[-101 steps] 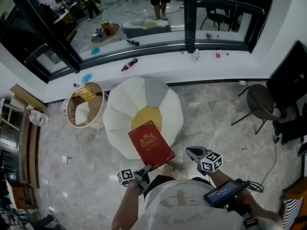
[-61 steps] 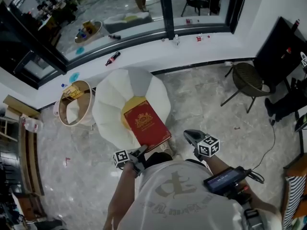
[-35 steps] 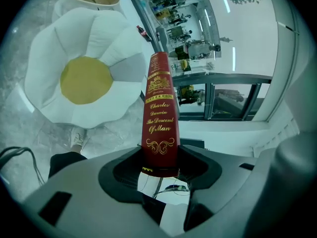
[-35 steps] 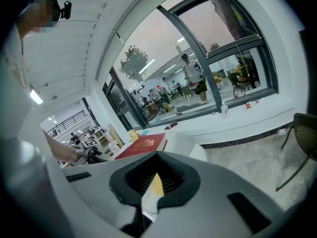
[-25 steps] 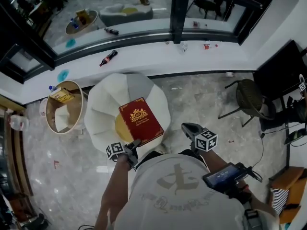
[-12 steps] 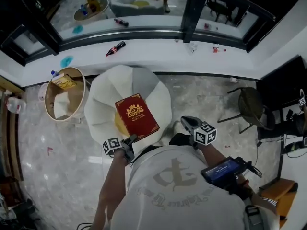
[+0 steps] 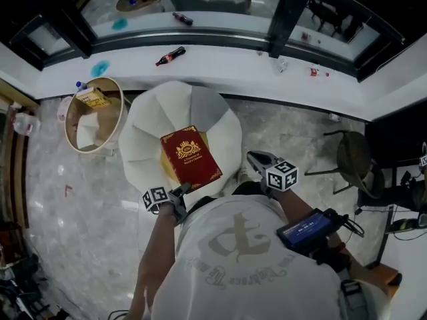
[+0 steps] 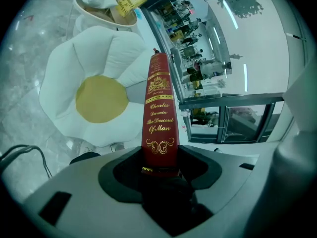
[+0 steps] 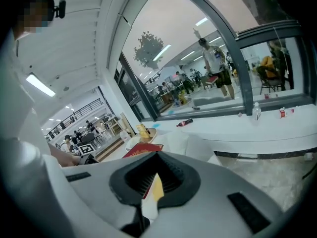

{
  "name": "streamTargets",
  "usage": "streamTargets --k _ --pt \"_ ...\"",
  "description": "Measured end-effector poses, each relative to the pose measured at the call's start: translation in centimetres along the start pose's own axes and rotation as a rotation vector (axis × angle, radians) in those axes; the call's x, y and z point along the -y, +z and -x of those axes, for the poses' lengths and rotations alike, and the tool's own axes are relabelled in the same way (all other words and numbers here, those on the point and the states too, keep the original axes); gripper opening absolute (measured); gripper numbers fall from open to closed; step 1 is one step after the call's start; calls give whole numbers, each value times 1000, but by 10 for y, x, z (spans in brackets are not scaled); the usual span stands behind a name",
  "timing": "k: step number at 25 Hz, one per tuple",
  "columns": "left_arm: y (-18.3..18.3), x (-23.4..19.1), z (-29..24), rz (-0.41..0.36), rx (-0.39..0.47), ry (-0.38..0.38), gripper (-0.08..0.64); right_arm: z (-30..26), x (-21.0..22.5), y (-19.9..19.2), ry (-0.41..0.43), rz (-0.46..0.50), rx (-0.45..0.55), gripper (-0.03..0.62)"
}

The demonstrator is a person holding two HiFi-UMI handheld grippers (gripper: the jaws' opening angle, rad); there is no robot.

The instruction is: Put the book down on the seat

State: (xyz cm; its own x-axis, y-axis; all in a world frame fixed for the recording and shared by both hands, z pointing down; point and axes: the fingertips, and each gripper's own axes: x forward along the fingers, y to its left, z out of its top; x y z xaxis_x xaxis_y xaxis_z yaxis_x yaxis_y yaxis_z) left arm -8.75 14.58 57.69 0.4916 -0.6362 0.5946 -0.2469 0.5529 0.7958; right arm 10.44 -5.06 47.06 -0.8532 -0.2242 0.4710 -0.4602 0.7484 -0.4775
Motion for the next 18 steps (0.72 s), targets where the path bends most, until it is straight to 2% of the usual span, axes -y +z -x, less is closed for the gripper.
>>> streamTargets --k 6,18 --pt "0 2 -21 46 14 43 232 -20 23 9 53 -2 -63 14" --pt "-1 1 -64 63 0 201 232 -49 73 11 144 -14 -189 14"
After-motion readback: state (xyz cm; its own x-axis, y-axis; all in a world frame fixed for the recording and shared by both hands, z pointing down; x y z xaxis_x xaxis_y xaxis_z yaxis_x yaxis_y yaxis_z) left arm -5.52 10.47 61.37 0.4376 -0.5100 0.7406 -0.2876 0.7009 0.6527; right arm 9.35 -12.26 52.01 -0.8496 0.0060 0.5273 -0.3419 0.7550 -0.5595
